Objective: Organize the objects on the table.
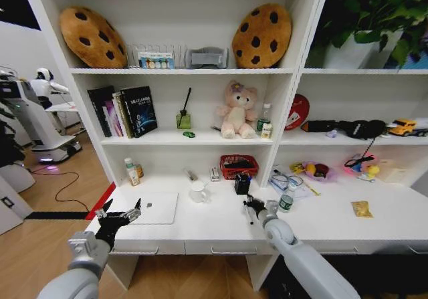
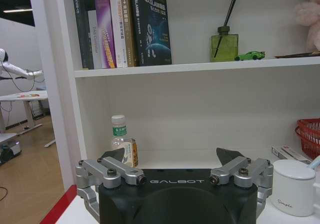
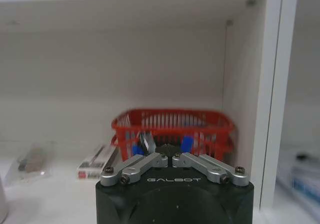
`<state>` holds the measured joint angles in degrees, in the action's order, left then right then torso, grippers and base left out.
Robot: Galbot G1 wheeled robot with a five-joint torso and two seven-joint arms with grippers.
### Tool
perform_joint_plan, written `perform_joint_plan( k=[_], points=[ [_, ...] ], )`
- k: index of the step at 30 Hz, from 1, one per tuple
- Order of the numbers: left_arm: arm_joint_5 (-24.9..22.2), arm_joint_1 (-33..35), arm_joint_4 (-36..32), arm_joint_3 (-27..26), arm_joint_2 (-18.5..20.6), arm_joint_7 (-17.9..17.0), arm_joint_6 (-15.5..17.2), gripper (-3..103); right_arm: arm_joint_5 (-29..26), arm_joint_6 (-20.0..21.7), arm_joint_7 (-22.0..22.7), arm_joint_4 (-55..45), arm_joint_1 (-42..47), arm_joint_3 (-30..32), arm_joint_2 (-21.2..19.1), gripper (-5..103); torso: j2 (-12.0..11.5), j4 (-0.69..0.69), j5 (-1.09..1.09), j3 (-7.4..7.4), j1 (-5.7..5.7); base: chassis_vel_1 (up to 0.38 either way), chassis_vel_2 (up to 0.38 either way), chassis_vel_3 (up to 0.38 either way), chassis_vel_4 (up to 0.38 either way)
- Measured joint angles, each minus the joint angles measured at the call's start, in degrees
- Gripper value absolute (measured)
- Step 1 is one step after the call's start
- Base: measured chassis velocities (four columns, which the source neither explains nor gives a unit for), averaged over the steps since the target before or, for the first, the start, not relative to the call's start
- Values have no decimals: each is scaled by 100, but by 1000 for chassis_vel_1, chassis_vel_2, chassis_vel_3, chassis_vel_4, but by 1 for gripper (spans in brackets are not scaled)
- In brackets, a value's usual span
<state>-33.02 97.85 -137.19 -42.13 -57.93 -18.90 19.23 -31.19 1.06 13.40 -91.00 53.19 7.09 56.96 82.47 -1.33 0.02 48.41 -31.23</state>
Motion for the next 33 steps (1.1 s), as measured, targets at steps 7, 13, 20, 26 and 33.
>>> perform_joint_plan(
  k=[7,13,20,26,33],
  points=[
    [0,0,0,0,0,0,0,100,614,-600,-259,52,-151,98,26,0,1,0,-2,-1,0,0,0,0,0],
    [0,0,0,0,0,0,0,100,-80,-203,-68,-639,190,-179,2,1,2,-3,-2,-2,1,0,0,0,0],
    [0,0,0,0,0,0,0,100,-2089,1564,1929,-1550,187,-592,72,28,3,0,-2,-3,1,0,0,0,0],
    [0,0,0,0,0,0,0,100,-2445,2100,2248,-1573,247,-313,-124,55,2,-3,-2,-2,1,0,0,0,0],
    [0,0,0,0,0,0,0,100,-2654,2126,2164,-1426,361,-197,-174,77,3,-2,-2,-2,1,0,0,0,0]
  ],
)
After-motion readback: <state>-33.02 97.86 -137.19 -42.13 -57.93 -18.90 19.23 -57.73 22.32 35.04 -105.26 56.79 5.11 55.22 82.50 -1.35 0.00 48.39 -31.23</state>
